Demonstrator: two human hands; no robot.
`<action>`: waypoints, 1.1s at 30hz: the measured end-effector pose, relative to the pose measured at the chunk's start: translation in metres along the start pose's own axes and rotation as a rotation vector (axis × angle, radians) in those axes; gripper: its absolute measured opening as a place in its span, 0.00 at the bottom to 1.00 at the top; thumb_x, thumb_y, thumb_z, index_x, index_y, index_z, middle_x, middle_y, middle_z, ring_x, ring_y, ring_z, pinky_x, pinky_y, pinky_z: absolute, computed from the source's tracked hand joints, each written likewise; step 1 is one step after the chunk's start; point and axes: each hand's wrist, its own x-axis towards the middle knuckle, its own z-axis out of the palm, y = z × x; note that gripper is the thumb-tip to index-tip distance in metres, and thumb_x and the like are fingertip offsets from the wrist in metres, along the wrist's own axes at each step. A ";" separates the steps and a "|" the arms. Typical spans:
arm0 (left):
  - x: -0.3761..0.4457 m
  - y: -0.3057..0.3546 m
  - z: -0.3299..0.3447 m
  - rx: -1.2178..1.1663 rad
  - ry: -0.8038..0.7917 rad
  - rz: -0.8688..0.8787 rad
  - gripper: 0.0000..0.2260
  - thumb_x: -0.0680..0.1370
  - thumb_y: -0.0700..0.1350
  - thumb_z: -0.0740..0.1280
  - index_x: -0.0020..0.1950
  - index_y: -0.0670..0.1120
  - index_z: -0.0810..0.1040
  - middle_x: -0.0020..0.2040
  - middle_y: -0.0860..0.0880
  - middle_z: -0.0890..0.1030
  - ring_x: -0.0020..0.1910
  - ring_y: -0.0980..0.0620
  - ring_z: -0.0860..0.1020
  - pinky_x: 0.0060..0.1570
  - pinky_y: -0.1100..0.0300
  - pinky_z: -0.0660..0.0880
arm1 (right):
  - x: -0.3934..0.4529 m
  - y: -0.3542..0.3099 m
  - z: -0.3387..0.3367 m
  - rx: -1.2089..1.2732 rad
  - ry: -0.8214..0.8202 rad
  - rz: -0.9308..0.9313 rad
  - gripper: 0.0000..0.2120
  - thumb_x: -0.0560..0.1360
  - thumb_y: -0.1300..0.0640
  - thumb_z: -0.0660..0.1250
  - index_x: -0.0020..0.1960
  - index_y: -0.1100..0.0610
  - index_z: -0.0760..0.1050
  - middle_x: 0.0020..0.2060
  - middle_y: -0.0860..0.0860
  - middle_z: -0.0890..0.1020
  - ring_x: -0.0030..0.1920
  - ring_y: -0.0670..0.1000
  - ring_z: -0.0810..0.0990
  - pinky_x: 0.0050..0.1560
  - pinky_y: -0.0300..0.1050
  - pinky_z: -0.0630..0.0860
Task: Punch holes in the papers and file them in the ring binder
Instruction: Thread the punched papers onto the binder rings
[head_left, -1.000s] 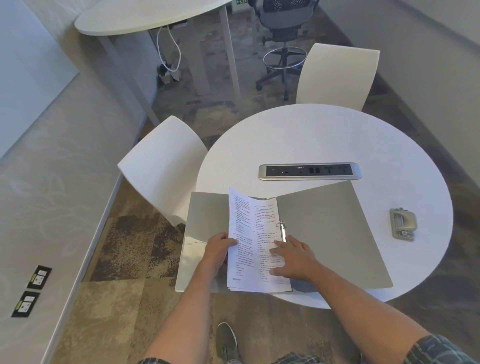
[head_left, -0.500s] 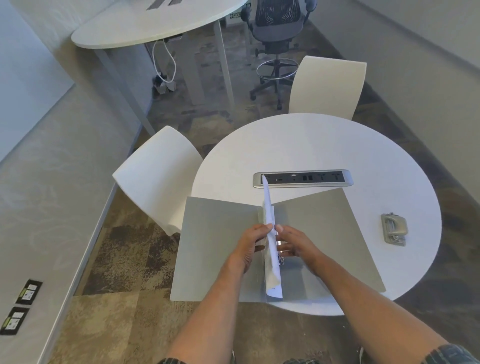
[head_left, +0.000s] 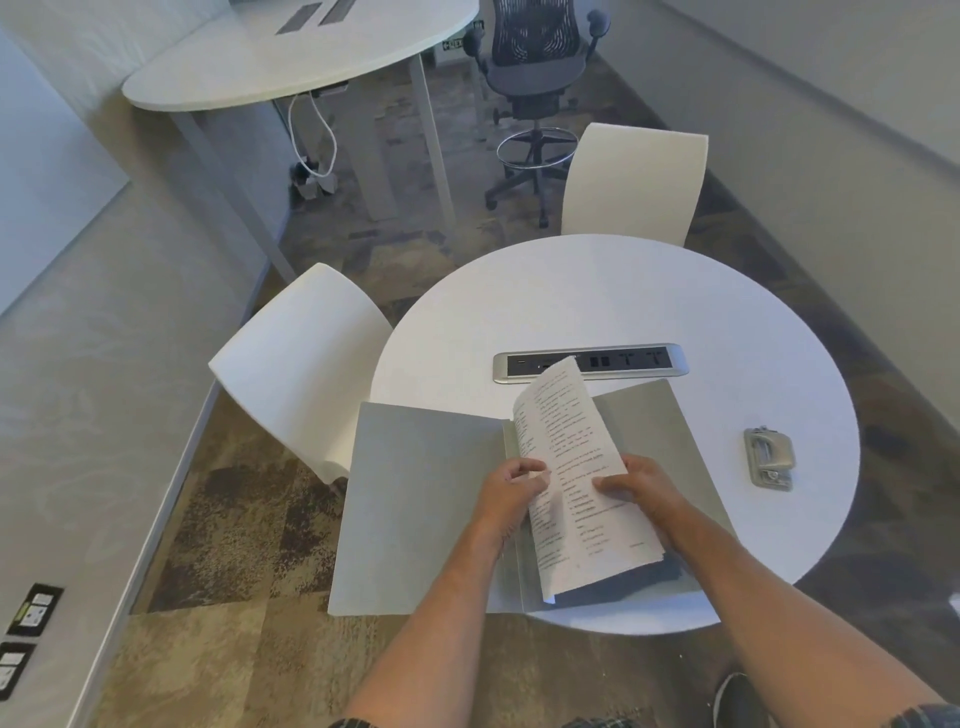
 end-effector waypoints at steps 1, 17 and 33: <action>0.003 -0.004 -0.002 0.008 0.057 -0.015 0.10 0.80 0.41 0.71 0.61 0.44 0.80 0.61 0.47 0.80 0.48 0.58 0.78 0.41 0.64 0.74 | 0.000 0.001 -0.007 0.005 0.026 0.010 0.14 0.74 0.66 0.72 0.59 0.62 0.80 0.48 0.59 0.88 0.46 0.63 0.88 0.47 0.60 0.85; 0.018 -0.056 -0.006 0.387 0.114 -0.108 0.19 0.79 0.45 0.69 0.70 0.45 0.76 0.64 0.46 0.79 0.58 0.50 0.78 0.54 0.60 0.72 | -0.001 0.037 -0.057 -0.381 0.440 0.097 0.11 0.73 0.61 0.66 0.55 0.54 0.78 0.48 0.52 0.85 0.44 0.56 0.84 0.49 0.54 0.82; 0.023 -0.056 0.028 0.272 0.138 -0.170 0.07 0.76 0.42 0.69 0.53 0.45 0.80 0.47 0.47 0.85 0.39 0.51 0.80 0.43 0.55 0.81 | -0.002 0.054 0.022 -1.463 -0.094 -0.156 0.26 0.80 0.45 0.63 0.77 0.38 0.65 0.81 0.43 0.61 0.76 0.51 0.68 0.74 0.56 0.64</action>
